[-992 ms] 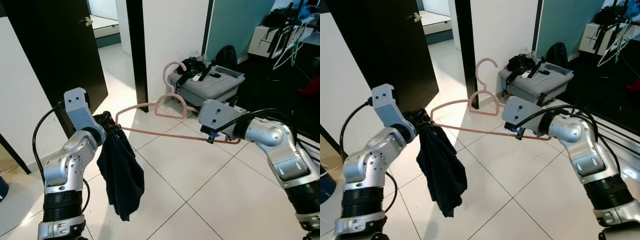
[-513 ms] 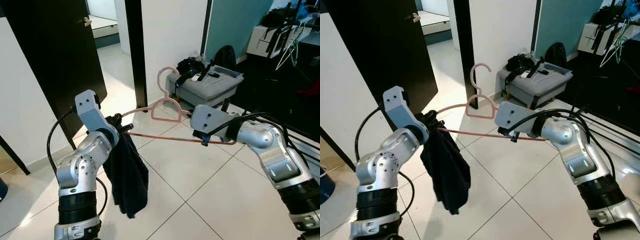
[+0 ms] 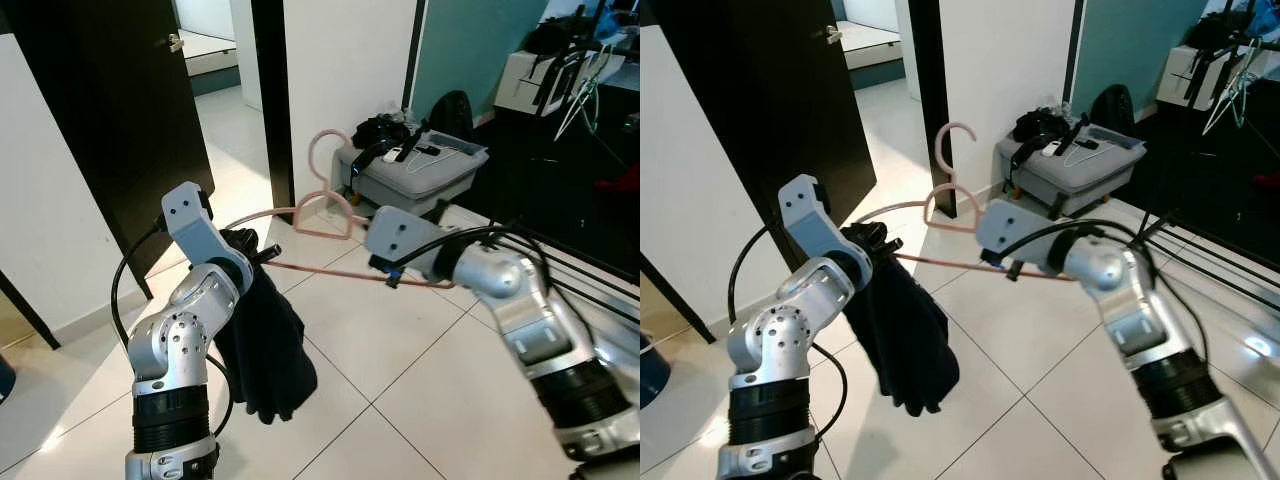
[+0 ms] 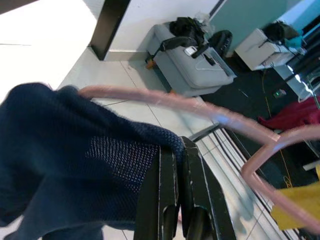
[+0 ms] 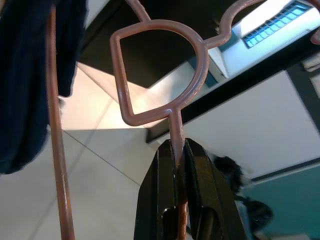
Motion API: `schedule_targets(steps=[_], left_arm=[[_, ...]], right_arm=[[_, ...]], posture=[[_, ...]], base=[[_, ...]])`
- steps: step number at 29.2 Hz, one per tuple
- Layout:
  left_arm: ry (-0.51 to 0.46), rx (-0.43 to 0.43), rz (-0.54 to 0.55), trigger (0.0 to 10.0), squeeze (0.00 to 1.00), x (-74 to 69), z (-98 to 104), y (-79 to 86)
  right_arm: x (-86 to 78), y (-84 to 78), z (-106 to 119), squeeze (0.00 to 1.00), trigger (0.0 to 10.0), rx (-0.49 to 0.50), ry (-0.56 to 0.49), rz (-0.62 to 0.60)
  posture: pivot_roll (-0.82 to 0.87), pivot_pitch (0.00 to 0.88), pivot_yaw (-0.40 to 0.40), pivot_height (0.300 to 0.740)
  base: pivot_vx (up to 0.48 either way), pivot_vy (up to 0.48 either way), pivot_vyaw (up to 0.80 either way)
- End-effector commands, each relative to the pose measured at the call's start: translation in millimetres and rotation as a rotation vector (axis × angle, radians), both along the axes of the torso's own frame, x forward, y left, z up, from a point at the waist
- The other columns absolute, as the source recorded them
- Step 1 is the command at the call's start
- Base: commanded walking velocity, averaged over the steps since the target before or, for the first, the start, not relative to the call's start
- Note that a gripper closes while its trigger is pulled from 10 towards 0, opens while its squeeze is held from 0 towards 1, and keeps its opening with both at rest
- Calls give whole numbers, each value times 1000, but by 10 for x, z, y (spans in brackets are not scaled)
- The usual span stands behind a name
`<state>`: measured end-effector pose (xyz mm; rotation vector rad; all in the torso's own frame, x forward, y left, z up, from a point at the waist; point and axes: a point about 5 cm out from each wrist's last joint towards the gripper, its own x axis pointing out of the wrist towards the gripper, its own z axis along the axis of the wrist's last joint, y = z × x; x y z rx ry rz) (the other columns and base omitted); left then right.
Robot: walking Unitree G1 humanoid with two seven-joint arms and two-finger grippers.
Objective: Hang hanger
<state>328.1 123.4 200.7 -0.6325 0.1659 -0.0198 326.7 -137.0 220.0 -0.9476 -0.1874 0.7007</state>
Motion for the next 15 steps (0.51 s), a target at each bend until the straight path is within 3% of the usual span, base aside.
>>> schedule_targets(steps=[1, 4, 10, 15], left_arm=[[-54, -36, -28, 10000, 0, 65, 168, -145], [-63, -29, -20, 10000, 0, 83, 193, -123], [-157, 18, 20, 10000, 0, 175, 436, 76], [-230, 45, -51, 10000, 0, 137, 553, -31]], right_arm=[[-71, 135, -25, 0, 10000, 22, 14, 67], [-88, 153, -47, 0, 10000, 24, 23, 77], [-176, 175, -239, 0, 10000, 8, 80, 111], [-151, 180, -248, 0, 10000, 23, 71, 85]], posture=[[-77, 0, 49, 740], [-77, 0, 49, 740], [-76, 0, 56, 740], [-75, 0, 60, 740]], base=[[0, 0, 0], [0, 0, 0], [0, 0, 0], [0, 0, 0]])
